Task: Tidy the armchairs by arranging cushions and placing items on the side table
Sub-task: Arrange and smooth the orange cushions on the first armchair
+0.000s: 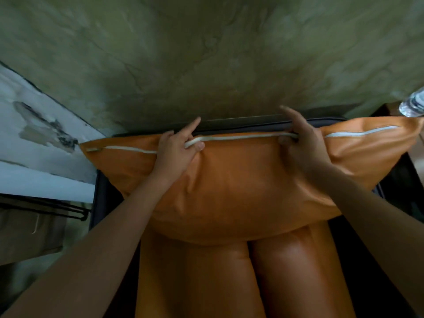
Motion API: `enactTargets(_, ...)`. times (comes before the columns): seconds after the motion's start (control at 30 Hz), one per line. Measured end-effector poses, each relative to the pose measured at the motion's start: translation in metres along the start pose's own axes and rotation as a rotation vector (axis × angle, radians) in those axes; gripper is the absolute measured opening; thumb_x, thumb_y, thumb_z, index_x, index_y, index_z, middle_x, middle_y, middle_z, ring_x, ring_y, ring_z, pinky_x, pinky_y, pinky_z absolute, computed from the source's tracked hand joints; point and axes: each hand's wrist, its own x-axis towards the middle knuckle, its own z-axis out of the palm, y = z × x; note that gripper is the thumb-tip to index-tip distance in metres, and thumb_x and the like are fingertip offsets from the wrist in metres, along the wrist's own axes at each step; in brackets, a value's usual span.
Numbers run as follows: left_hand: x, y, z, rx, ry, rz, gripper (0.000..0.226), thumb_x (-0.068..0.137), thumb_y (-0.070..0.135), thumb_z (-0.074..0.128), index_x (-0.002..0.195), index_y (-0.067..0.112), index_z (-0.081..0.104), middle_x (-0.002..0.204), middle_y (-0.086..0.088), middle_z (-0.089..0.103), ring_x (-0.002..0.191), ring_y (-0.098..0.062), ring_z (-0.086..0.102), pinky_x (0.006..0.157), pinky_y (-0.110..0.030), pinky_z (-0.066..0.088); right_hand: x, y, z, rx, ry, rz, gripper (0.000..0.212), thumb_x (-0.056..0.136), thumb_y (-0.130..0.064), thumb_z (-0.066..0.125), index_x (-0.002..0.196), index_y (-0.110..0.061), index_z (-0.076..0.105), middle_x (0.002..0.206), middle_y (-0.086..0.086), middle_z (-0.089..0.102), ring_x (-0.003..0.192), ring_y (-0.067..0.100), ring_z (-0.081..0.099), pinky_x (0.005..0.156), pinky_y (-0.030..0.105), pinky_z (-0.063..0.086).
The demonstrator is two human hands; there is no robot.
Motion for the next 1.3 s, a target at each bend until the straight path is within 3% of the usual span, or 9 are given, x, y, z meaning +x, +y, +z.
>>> enactTargets(0.07,0.022,0.012,-0.013,-0.007,0.046,0.090,0.066,0.082,0.029,0.077,0.143,0.026,0.052,0.078,0.007,0.059,0.078,0.001,0.049,0.093,-0.039,0.044,0.010,-0.009,-0.017,0.040,0.063,-0.012,0.076,0.081,0.000,0.069,0.147,-0.031,0.047,0.094,-0.017,0.056,0.088,0.007,0.052,0.089,0.034,0.047)
enactTargets(0.17,0.043,0.020,-0.025,-0.071,0.039,0.133,0.057,0.084,0.034,0.075,0.138,0.029,0.058,0.088,0.009,0.066,0.085,-0.001,0.057,0.087,-0.028,0.045,0.023,-0.017,-0.036,0.031,0.119,-0.029,0.067,0.080,-0.004,0.072,0.141,-0.028,0.055,0.092,-0.002,0.065,0.083,0.007,0.055,0.080,0.023,0.042)
enactTargets(0.33,0.021,-0.007,-0.011,0.003,-0.186,0.055,0.034,0.092,0.031,0.070,0.125,0.024,0.070,0.121,0.002,0.072,0.113,-0.013,0.065,0.098,-0.014,0.038,0.030,0.006,-0.015,-0.239,-0.189,-0.046,0.038,0.085,-0.029,0.064,0.121,-0.020,0.072,0.116,0.011,0.073,0.108,0.032,0.067,0.092,0.031,0.044)
enactTargets(0.53,-0.025,-0.027,0.012,0.272,-0.236,-0.040,0.055,0.099,0.055,0.045,0.148,0.030,0.043,0.152,0.003,0.046,0.144,-0.017,0.034,0.122,-0.055,0.010,-0.018,0.030,0.012,-0.428,-0.355,-0.052,0.064,0.095,-0.056,0.041,0.152,-0.028,0.037,0.153,0.000,0.044,0.149,0.025,0.025,0.121,0.058,0.005)
enactTargets(0.73,-0.056,-0.019,0.013,0.359,-0.173,-0.083,0.073,0.097,0.067,0.034,0.159,0.032,0.016,0.168,-0.001,0.011,0.154,-0.021,0.008,0.124,-0.052,0.008,-0.063,0.036,0.014,-0.474,-0.272,-0.017,0.066,0.097,-0.062,0.030,0.157,-0.037,0.020,0.169,-0.002,0.008,0.156,0.021,-0.003,0.122,0.055,-0.003)
enactTargets(0.9,-0.115,0.002,0.035,0.324,-0.035,-0.188,0.060,0.104,0.052,0.030,0.156,0.023,0.030,0.166,-0.009,0.017,0.153,-0.027,0.014,0.124,-0.051,0.012,-0.124,0.018,0.042,-0.364,-0.163,0.137,0.063,0.099,-0.056,0.028,0.158,-0.032,0.024,0.168,0.001,0.015,0.156,0.023,0.002,0.124,0.053,0.000)
enactTargets(1.07,-0.199,0.016,0.063,0.148,-0.055,-0.206,0.067,0.102,0.042,0.049,0.159,0.025,0.019,0.169,-0.003,0.000,0.155,-0.022,-0.002,0.123,-0.044,0.013,-0.183,-0.004,0.068,-0.198,-0.114,0.160,0.071,0.096,-0.050,0.048,0.159,-0.027,0.022,0.168,0.005,0.011,0.156,0.026,0.001,0.122,0.053,0.004)
enactTargets(1.23,-0.293,0.024,0.073,-0.149,-0.151,-0.422,0.074,0.101,0.049,0.049,0.155,0.047,-0.002,0.166,0.018,-0.010,0.150,0.004,-0.002,0.115,-0.019,0.020,-0.249,-0.016,0.094,0.000,-0.339,0.117,0.069,0.102,-0.051,0.042,0.157,-0.043,0.001,0.167,-0.009,-0.013,0.153,0.013,-0.018,0.125,0.048,0.004)
enactTargets(1.3,-0.326,0.017,0.076,-0.168,-0.138,-0.597,0.080,0.097,0.058,0.051,0.153,0.051,-0.006,0.167,0.015,-0.003,0.151,-0.001,0.001,0.120,-0.029,0.019,-0.280,-0.015,0.107,0.080,-0.520,0.142,0.069,0.102,-0.052,0.042,0.150,-0.055,-0.008,0.163,-0.019,-0.020,0.151,0.009,-0.021,0.125,0.050,0.006)
